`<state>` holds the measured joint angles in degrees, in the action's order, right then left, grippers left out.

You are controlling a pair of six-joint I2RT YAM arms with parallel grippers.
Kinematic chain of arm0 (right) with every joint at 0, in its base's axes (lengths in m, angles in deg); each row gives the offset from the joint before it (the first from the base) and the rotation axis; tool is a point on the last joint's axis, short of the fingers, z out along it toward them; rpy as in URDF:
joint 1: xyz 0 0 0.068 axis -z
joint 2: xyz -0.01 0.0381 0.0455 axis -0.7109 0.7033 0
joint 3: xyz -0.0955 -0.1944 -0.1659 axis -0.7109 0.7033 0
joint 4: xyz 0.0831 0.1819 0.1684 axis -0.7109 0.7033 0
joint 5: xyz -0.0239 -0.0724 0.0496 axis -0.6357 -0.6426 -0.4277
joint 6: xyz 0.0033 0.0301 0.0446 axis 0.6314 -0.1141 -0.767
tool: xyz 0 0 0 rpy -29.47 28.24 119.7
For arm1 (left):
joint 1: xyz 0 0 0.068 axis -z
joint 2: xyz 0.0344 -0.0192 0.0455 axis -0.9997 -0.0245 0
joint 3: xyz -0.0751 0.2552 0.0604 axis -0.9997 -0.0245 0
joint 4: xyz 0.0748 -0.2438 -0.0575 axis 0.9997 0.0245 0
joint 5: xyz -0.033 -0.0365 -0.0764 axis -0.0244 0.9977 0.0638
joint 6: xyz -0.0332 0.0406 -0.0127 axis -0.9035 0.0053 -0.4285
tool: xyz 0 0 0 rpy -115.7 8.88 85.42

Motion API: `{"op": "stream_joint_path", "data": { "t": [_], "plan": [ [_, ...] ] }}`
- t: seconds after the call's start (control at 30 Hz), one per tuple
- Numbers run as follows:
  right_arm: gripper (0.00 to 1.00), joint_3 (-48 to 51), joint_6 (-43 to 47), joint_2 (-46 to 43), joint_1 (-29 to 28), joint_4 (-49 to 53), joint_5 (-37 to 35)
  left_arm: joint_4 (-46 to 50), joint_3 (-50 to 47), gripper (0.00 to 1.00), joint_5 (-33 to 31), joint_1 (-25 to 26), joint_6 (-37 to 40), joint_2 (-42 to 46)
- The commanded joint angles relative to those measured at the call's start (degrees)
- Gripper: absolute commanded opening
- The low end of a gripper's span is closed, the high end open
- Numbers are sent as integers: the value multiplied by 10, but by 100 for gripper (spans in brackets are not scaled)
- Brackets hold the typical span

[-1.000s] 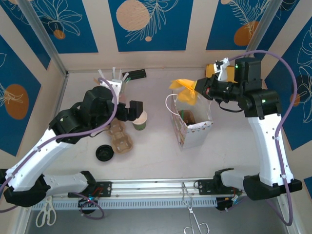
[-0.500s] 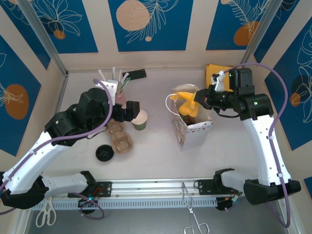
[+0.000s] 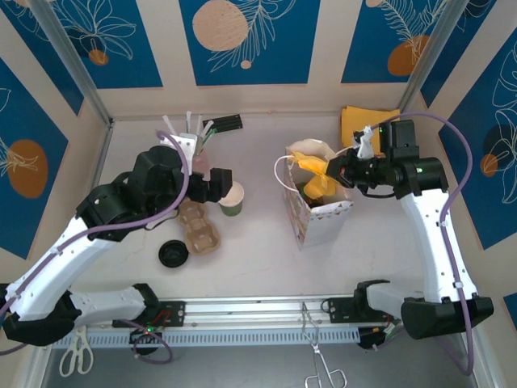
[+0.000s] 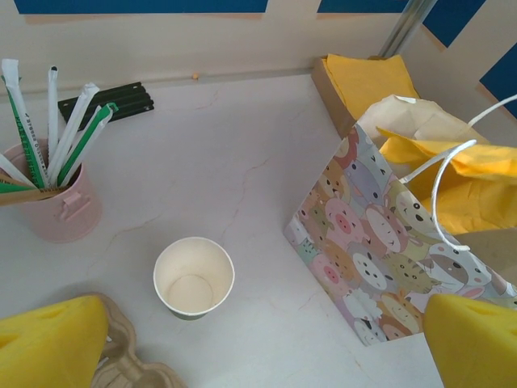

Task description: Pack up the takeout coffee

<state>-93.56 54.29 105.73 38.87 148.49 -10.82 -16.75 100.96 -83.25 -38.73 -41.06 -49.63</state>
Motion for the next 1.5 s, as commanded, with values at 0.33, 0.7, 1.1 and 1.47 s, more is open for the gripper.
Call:
{"op": "stream_joint_path", "data": {
  "t": [0.33, 0.7, 1.1, 1.47],
  "plan": [
    [43, -6, 35, 3, 14, 40, -22, 2, -2, 100, 6, -6, -9, -8],
    [52, -51, 31, 11, -5, 54, -45, 1, -3, 100, 8, -6, -7, -11],
    [46, -66, 43, 36, -62, 49, -130, -2, -3, 100, 10, -6, -2, -19],
    [44, -113, 81, 141, -162, 4, -325, 5, -2, 100, 5, -6, 0, -15]
  ]
}}
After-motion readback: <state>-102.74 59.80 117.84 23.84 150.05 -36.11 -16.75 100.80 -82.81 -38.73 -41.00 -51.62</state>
